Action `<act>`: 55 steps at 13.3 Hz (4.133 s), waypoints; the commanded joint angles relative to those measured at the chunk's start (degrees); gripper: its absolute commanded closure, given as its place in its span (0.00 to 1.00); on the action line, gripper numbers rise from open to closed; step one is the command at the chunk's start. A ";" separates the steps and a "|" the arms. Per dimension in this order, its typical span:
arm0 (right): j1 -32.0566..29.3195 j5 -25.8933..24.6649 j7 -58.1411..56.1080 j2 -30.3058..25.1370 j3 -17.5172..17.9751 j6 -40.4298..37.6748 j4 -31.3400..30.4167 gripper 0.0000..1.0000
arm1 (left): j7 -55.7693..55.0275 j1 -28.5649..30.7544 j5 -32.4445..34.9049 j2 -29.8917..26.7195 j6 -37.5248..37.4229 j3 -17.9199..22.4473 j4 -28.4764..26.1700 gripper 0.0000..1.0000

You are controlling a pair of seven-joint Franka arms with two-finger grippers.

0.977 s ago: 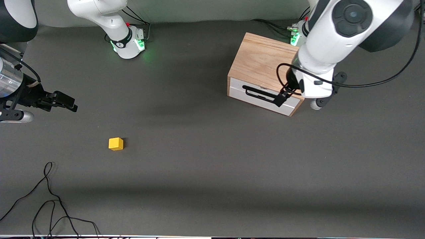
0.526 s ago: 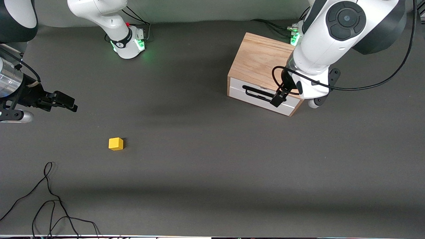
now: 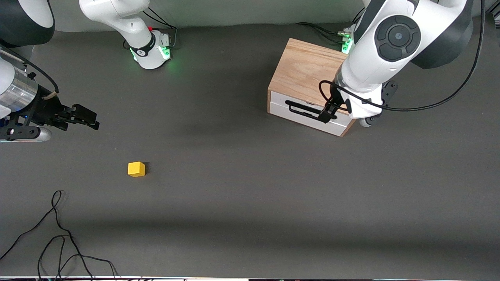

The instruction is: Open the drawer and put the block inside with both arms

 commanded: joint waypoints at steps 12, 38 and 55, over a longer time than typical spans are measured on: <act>0.78 -0.88 1.26 -0.17 -0.37 -0.12 0.56 0.00 | -8.79 -3.09 0.71 10.76 -4.75 -0.33 6.16 0.00; 1.13 -1.06 1.26 -0.26 -0.19 -0.20 0.56 0.00 | -13.97 -5.29 3.79 10.68 16.52 -0.33 -15.47 0.00; 0.86 -1.14 1.26 0.36 -0.80 -0.03 0.38 0.00 | -17.05 -6.17 3.79 13.92 22.68 -0.33 -17.06 0.00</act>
